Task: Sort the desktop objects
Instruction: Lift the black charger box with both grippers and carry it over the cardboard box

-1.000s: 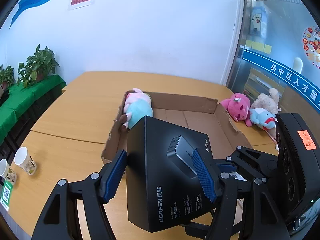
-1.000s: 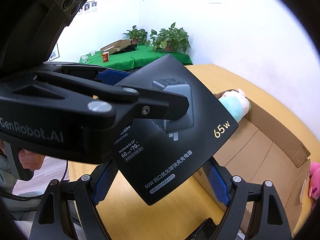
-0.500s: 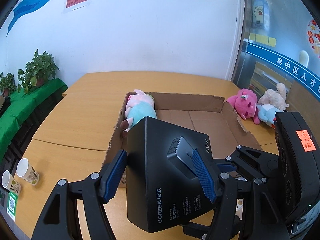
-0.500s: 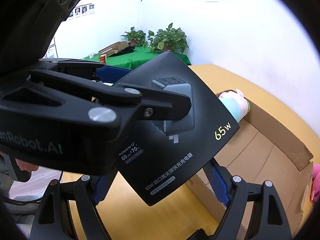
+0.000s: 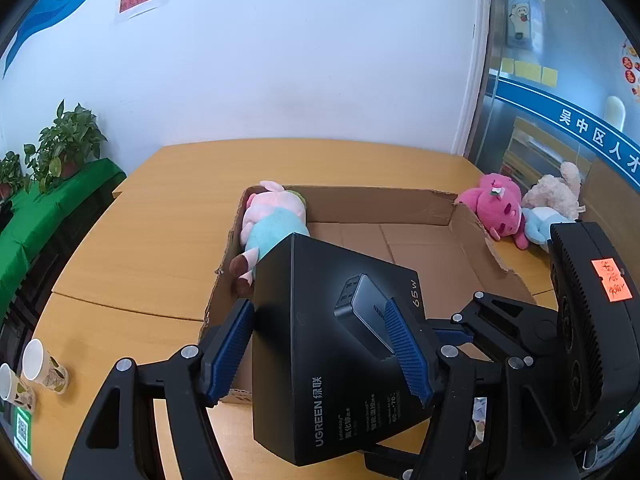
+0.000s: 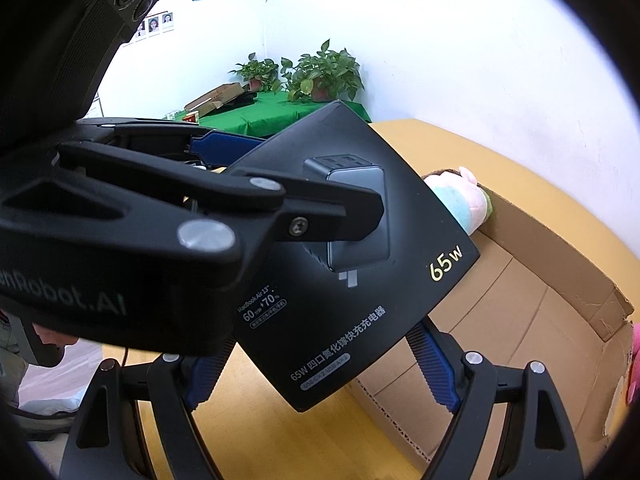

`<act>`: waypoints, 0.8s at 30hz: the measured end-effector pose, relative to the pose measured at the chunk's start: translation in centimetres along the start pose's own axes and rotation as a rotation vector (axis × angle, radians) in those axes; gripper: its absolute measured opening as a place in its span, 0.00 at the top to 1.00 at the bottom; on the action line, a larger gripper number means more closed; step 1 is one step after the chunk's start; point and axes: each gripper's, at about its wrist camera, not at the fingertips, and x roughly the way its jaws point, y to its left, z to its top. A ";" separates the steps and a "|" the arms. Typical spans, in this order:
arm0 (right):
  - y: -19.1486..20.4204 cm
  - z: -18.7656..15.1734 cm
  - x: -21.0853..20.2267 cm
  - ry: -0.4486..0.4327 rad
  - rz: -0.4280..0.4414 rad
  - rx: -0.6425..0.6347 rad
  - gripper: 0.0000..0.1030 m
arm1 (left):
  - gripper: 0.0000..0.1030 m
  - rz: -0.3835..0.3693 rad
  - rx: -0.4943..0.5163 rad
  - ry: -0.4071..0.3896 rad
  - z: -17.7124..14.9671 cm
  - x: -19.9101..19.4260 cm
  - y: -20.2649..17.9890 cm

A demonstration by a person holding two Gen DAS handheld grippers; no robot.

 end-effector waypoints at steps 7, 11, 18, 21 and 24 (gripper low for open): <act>-0.9 -0.4 0.1 0.003 -0.008 -0.005 0.19 | 0.37 -0.015 0.003 0.009 0.2 0.9 -0.3; -1.6 -0.8 0.0 0.011 -0.010 0.001 0.19 | 0.37 -0.023 0.011 0.014 0.2 1.5 -0.8; -2.5 -1.5 -0.3 0.015 -0.019 0.031 0.19 | 0.37 -0.031 0.031 0.026 0.4 2.3 -2.0; -2.9 -1.8 -0.7 0.013 -0.025 0.039 0.19 | 0.37 -0.037 0.038 0.026 0.7 2.5 -2.4; -3.4 -1.8 -0.9 0.010 -0.033 0.042 0.19 | 0.37 -0.049 0.044 0.024 0.8 2.7 -2.8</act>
